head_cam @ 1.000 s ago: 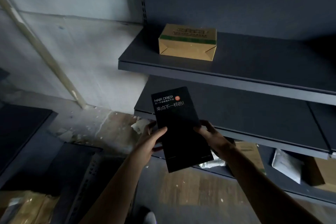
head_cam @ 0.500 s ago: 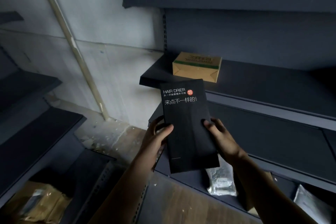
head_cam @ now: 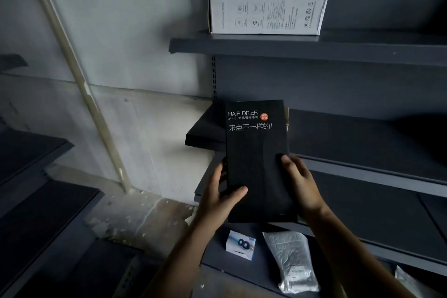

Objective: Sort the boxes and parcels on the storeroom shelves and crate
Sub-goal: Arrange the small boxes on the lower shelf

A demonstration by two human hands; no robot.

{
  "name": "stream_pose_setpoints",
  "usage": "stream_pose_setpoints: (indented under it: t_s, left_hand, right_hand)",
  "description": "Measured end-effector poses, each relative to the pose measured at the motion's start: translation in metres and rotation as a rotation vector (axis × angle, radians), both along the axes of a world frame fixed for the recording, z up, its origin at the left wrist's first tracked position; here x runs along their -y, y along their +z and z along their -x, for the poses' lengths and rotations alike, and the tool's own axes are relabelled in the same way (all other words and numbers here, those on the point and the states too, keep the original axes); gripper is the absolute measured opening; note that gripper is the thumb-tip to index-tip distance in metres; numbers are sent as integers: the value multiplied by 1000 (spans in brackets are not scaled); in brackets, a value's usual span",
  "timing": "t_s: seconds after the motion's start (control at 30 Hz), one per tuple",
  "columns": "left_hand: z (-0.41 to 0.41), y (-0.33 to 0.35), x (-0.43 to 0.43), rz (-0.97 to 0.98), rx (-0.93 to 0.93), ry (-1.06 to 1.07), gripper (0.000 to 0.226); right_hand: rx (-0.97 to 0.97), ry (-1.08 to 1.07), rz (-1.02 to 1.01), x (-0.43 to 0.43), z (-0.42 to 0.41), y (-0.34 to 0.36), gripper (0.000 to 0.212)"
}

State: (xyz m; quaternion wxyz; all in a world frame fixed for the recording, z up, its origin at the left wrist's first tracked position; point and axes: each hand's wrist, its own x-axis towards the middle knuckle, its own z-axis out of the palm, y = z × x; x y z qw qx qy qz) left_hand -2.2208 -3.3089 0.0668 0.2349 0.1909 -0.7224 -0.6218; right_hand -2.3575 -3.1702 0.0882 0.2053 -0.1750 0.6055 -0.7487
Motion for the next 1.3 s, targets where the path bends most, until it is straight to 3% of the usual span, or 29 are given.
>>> stream_pose_setpoints:
  t_s: [0.1, 0.37, 0.47, 0.67, 0.97, 1.07, 1.2, 1.3]
  left_hand:
    - [2, 5, -2, 150, 77, 98, 74]
    - [7, 17, -6, 288, 101, 105, 78]
    - [12, 20, -6, 187, 151, 33, 80]
    - [22, 22, -2, -18, 138, -59, 85]
    - [11, 26, -6, -345, 51, -183, 26]
    - [9, 27, -5, -363, 67, -174, 35]
    - [10, 28, -2, -417, 47, -201, 62]
    - [13, 28, 3, -584, 7, -243, 66]
  right_hand:
    - [-34, 6, -11, 0, -1, 0, 50]
    - [-127, 111, -8, -5, -3, 16, 42]
    - [-110, 124, -8, -4, -4, 19, 29]
    - [-140, 139, -60, 1, -8, 18, 23]
    - [-131, 201, 6, -5, -11, 15, 36]
    - [-164, 211, 6, -7, -10, 12, 36]
    - [-167, 261, -43, -9, -11, 10, 55]
    - [-169, 291, -72, -9, -10, 3, 57]
